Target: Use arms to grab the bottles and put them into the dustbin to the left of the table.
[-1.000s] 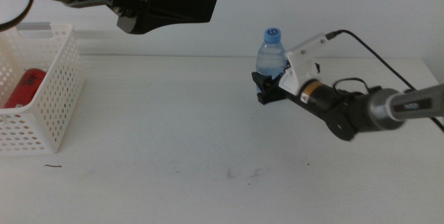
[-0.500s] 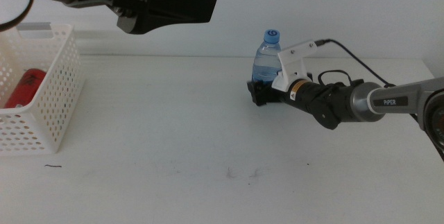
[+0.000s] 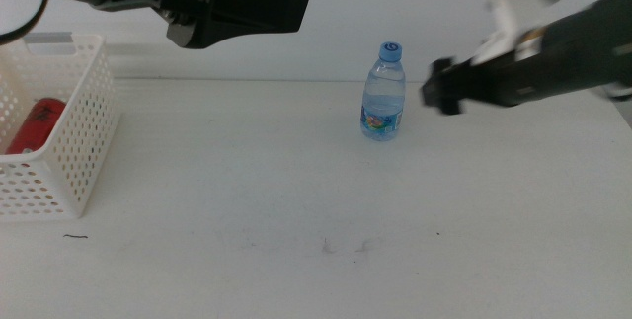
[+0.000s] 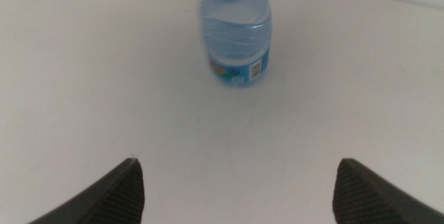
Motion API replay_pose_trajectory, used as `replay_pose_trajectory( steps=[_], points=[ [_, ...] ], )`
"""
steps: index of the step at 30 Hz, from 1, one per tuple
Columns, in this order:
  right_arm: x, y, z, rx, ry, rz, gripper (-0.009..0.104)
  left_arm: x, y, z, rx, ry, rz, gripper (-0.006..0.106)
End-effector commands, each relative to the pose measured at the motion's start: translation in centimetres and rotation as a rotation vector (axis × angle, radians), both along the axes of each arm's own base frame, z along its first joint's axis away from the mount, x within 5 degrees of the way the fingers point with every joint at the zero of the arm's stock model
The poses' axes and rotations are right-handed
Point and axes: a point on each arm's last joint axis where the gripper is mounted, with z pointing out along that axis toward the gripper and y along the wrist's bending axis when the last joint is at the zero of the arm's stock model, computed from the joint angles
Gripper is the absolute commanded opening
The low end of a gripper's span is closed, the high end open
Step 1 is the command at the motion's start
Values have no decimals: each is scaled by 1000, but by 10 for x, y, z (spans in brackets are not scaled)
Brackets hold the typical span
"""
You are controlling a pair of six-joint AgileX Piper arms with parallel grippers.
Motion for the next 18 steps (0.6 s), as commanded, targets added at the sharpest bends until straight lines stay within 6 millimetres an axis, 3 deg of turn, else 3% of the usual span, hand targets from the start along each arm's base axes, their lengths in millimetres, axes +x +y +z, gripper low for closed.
replay_pose_trajectory(
  steps=[1, 5, 8, 11, 18],
  points=[
    [-42, -14, 36, -8, -6, 60, 91, -1, -1, 1, -13, -3, 0, 94],
    [-101, -40, 87, -3, -83, 80, 91, -1, -1, 1, -13, -3, 0, 94],
    [-128, -52, 109, 31, -203, 83, 90, -1, -1, 1, -13, -3, 0, 94],
    [-140, -58, 115, 46, -261, 81, 90, -1, -1, 1, -13, -3, 0, 94],
    [-144, -59, 118, 51, -274, 81, 90, -1, -1, 1, -13, -3, 0, 94]
  ],
)
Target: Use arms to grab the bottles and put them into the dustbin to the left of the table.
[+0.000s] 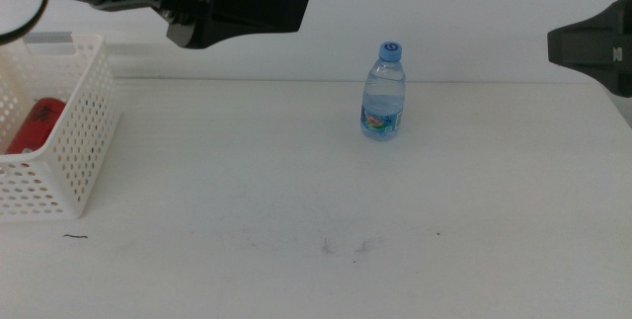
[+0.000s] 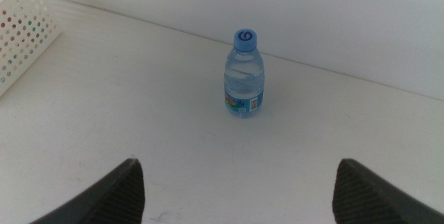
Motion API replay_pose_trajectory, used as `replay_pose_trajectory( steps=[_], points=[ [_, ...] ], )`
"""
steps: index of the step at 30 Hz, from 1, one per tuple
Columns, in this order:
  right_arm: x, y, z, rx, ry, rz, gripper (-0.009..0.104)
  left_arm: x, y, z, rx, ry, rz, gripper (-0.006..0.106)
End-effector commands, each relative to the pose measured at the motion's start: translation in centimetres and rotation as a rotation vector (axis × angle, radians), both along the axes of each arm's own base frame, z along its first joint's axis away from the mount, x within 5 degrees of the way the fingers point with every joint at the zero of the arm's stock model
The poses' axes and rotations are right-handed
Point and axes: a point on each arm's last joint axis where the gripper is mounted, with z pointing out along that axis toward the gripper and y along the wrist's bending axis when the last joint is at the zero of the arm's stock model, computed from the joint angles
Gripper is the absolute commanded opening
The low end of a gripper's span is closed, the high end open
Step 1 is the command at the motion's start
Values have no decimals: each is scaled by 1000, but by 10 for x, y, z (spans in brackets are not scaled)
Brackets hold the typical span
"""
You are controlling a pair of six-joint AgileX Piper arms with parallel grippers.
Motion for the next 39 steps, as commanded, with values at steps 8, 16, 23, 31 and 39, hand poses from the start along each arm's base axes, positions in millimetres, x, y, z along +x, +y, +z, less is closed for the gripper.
replay_pose_trajectory(
  steps=[8, 16, 23, 31, 39],
  points=[
    [-1, 0, 1, -9, -20, 6, 90, 23, 5, 2, 92, -190, 160, 94],
    [-1, 2, 1, 13, -8, 13, 90, 57, -27, -103, -141, -659, 310, 94],
    [-1, 2, 1, 18, -6, 14, 90, 81, -28, -222, -114, -312, 411, 94],
    [-1, 2, 1, 18, -6, 14, 90, 114, -51, -269, -227, -310, 395, 94],
    [-1, 2, 1, 18, -6, 14, 90, 164, -89, -306, -216, -256, 309, 94]
  ],
)
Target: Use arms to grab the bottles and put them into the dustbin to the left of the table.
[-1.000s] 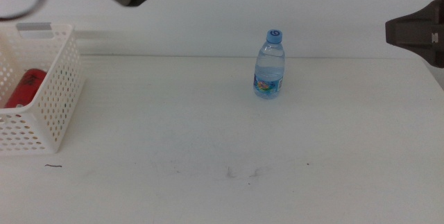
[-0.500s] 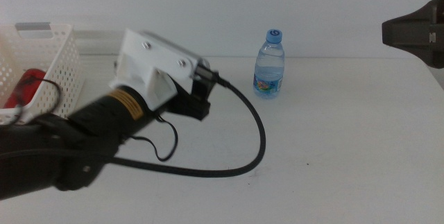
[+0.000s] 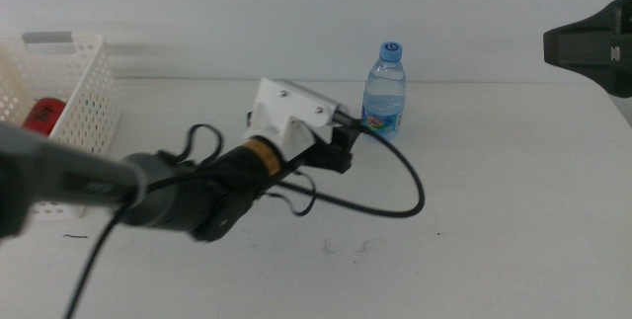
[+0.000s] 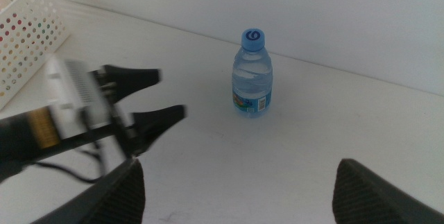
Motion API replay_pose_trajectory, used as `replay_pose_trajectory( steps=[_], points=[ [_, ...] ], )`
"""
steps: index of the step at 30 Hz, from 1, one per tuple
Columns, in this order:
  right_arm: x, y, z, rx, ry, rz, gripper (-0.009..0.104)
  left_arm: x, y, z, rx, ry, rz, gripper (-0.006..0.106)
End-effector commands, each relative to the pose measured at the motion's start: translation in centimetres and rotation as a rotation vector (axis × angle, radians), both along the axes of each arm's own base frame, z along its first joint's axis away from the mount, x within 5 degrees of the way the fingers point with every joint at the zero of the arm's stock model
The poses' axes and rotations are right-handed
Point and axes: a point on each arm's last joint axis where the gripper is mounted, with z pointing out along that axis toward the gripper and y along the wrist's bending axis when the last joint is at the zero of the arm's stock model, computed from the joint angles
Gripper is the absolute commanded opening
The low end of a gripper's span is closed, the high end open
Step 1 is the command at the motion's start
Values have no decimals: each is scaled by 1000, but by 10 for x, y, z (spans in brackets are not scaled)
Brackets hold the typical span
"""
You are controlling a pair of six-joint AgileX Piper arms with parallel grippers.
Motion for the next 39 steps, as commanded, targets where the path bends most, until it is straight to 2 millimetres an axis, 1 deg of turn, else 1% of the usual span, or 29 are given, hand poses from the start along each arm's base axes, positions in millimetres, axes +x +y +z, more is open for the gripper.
replay_pose_trajectory(
  steps=[1, 5, 8, 13, 17, 23, 28, 32, 34, 38, 39],
  points=[
    [-1, 0, 1, -1, -16, 6, 90, 18, -12, -4, -28, -30, -18, 94],
    [-1, 0, 1, -1, -16, 6, 90, 47, -28, -21, -59, -33, -13, 94],
    [-1, 0, 1, -1, -16, 6, 90, 63, -37, -30, -68, -50, -13, 94],
    [-1, 0, 1, -1, -16, 6, 90, 80, -47, -41, -77, -71, -17, 94],
    [-1, 0, 1, -1, -16, 6, 90, 87, -52, -48, -102, -55, -17, 94],
    [-1, 0, 1, -1, -16, 6, 90, 93, -61, -53, -97, -67, -52, 94],
    [-1, 0, 1, -1, -16, 6, 90, 98, -74, -56, -90, -57, -57, 94],
    [-1, 0, 1, -1, -16, 6, 90, 104, -85, -54, -81, -60, -63, 94],
    [-1, 0, 1, -1, -16, 6, 90, 105, -90, -57, -72, -51, -66, 93],
    [-1, 0, 1, -1, -16, 6, 90, 106, -91, -67, -74, -51, -64, 91],
    [-1, 0, 1, -1, -16, 6, 90, 106, -92, -67, -82, -60, -67, 90]
  ],
)
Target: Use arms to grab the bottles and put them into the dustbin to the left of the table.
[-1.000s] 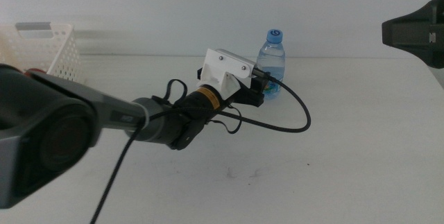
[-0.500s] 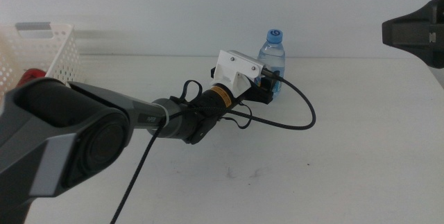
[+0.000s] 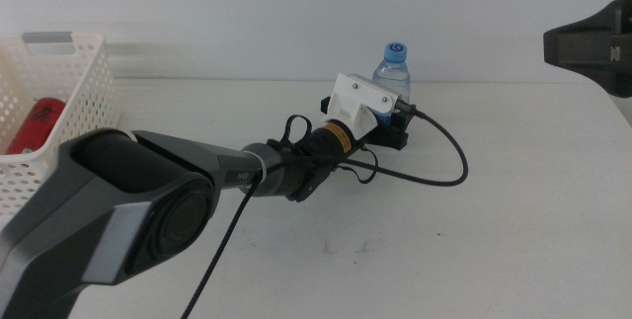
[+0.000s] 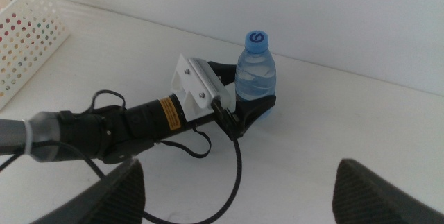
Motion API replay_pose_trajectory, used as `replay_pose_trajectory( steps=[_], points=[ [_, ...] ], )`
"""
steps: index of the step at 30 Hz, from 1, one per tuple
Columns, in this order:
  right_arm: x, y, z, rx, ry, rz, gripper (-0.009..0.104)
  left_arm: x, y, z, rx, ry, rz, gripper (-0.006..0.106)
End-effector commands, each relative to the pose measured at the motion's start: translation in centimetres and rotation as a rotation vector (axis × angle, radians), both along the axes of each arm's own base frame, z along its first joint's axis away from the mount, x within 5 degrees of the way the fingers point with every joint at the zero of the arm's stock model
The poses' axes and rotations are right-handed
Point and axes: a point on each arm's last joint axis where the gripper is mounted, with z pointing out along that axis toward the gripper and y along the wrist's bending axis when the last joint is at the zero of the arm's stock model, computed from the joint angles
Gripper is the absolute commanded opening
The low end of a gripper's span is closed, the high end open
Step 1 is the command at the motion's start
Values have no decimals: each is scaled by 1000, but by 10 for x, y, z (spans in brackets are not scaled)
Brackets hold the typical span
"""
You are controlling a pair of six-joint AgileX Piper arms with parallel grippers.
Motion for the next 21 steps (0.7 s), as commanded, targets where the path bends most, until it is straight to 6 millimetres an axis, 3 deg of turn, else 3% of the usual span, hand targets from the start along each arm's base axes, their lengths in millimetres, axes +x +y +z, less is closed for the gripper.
replay_pose_trajectory(
  steps=[1, 7, 11, 12, 15, 21],
  points=[
    [-1, 0, 1, -1, -16, 6, 90, -1, -5, -1, -17, -14, -8, 89],
    [-1, 0, 1, -1, -16, 6, 90, 1, -5, -4, -21, -13, 0, 73],
    [-1, 0, 1, -1, -16, 6, 90, 2, -5, -3, -73, 48, 11, 35],
    [-1, 0, 1, -1, -16, 6, 90, 2, -5, -2, -79, 54, 13, 31],
    [-1, 0, 1, -1, -16, 6, 90, -1, -2, 3, -18, 82, 6, 33],
    [-1, 0, 1, -1, -16, 6, 90, -35, 25, 56, 71, 115, 11, 30]
  ],
)
